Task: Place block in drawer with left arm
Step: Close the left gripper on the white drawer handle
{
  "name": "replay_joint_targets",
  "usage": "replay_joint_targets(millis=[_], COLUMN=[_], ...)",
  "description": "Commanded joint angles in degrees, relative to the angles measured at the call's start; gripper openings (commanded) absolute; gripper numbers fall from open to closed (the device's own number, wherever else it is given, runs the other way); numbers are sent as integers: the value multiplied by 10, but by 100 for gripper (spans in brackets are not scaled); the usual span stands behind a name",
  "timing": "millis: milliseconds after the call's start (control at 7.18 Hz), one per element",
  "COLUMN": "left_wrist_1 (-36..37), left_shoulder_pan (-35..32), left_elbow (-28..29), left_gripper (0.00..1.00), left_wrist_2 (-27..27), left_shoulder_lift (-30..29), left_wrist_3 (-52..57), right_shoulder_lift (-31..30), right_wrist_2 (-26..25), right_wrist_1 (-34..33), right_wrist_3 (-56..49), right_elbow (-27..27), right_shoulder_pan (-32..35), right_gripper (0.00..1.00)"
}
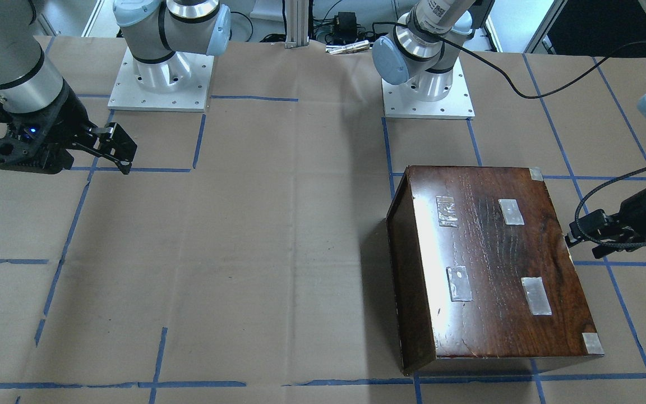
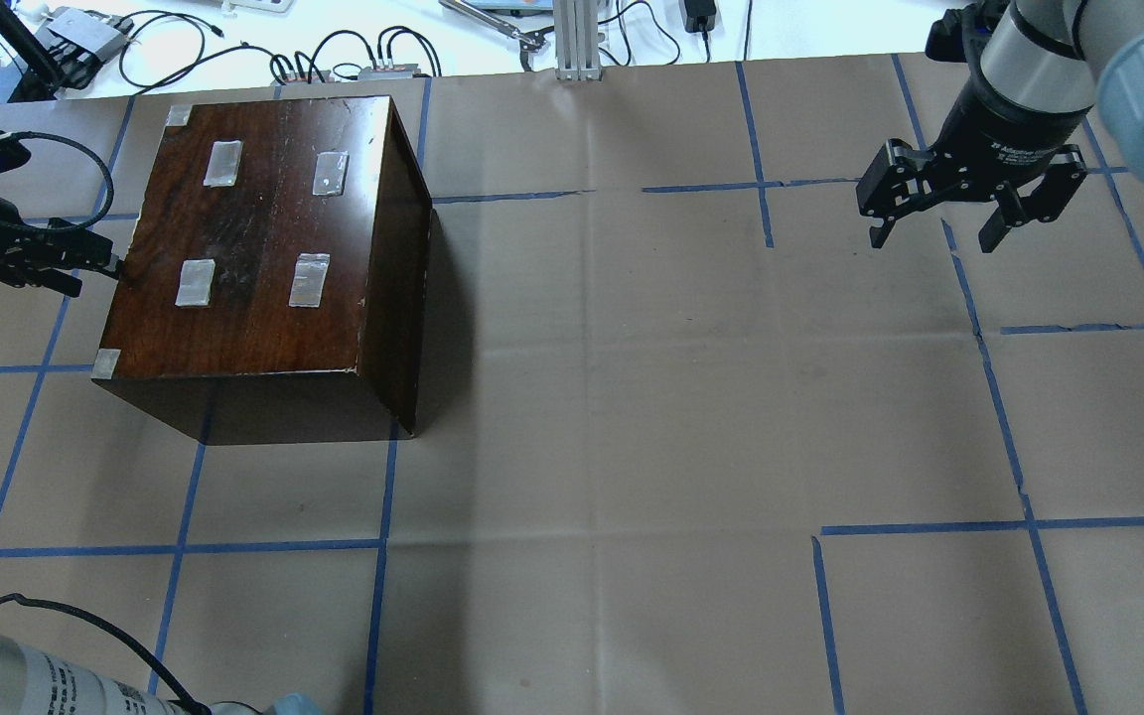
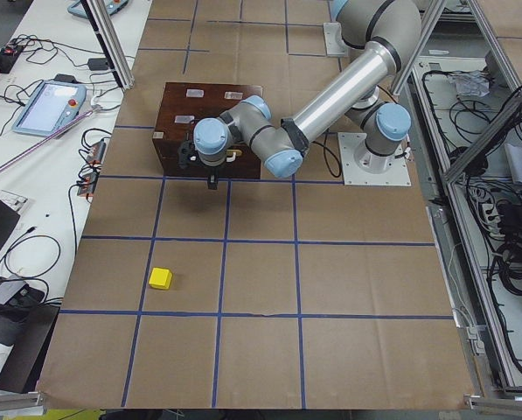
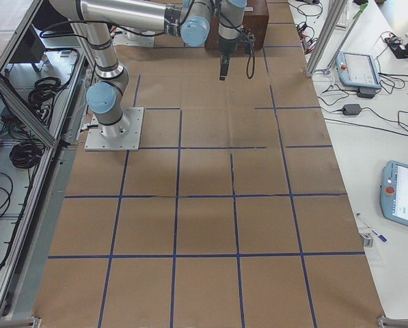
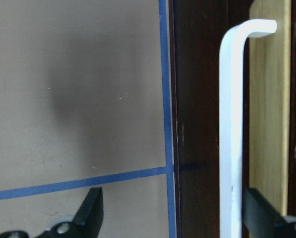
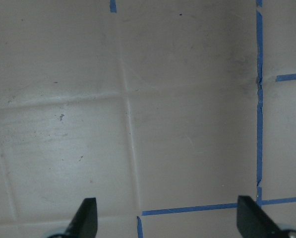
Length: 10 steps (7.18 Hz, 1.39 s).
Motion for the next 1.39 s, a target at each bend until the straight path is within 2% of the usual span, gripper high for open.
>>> replay_joint_targets(millis=[0, 1253], left_wrist_1=[18, 20], left_shoulder_pan=[-2, 8], left_elbow=[1, 25], left_gripper=[98, 99], left_wrist_2=[-1, 17], left_shoulder_lift=[-13, -24], left_wrist_3=[0, -1], right_shoulder_lift=[0, 0], right_wrist_2=[0, 0], right_wrist_1=[0, 0], right_wrist_3=[0, 0], right_elbow=[0, 0], right_shoulder_pan=[0, 0], right_gripper=[100, 100])
